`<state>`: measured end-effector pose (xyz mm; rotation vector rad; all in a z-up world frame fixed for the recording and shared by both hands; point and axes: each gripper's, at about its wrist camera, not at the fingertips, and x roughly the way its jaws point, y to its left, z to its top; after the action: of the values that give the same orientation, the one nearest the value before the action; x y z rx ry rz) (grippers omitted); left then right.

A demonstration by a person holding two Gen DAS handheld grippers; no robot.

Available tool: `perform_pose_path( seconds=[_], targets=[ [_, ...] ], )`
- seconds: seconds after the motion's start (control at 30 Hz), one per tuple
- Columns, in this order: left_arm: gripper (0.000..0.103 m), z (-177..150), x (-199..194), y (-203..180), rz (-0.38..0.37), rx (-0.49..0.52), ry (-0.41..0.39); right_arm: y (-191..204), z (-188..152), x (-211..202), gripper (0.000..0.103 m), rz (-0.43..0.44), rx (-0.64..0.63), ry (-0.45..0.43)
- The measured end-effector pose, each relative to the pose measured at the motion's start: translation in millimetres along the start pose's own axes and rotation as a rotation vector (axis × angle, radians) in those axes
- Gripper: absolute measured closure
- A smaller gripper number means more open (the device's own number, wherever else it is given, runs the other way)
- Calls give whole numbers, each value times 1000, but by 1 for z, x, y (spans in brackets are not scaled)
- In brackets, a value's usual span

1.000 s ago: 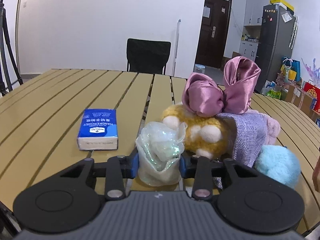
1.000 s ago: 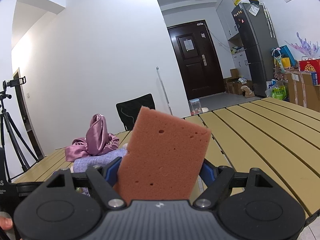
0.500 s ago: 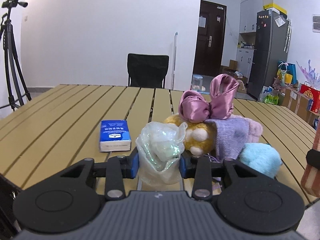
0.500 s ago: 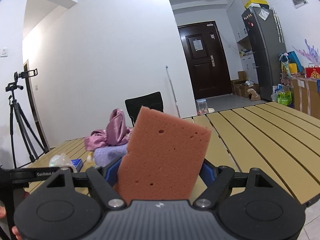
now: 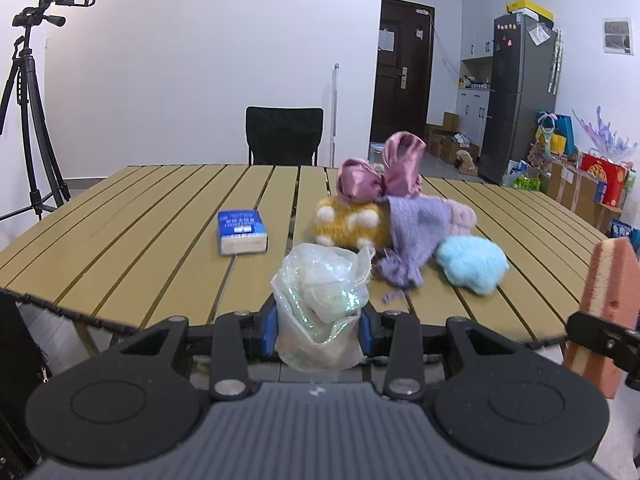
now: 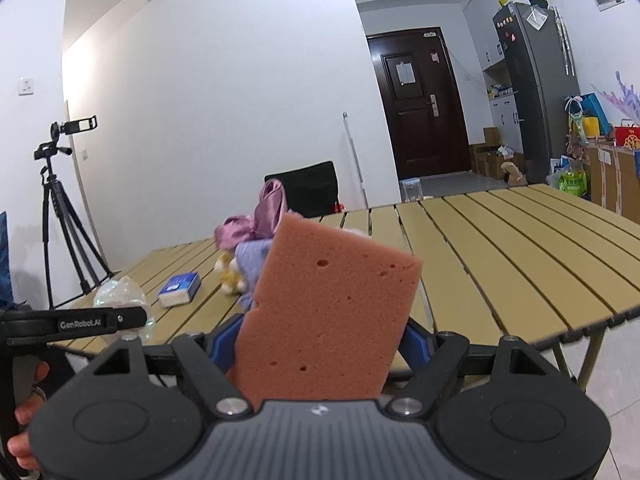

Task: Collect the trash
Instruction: 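Carry the plastic bag and pink sponge down over the black bin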

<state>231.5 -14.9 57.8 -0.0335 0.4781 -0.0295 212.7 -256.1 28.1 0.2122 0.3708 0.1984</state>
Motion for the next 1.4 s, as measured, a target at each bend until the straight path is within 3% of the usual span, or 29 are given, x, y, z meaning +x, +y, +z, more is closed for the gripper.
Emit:
perform_pose_path(
  seconds=[0.33, 0.7, 1.4],
  targets=[
    [65, -40, -36, 0, -14, 24, 74, 16, -32, -29, 25, 9, -22, 81],
    [65, -90, -49, 7, 6, 60, 185, 20, -82, -53, 25, -3, -28, 193],
    [65, -165, -5, 28, 74, 72, 444, 1, -156, -29, 25, -143, -39, 469]
  ],
)
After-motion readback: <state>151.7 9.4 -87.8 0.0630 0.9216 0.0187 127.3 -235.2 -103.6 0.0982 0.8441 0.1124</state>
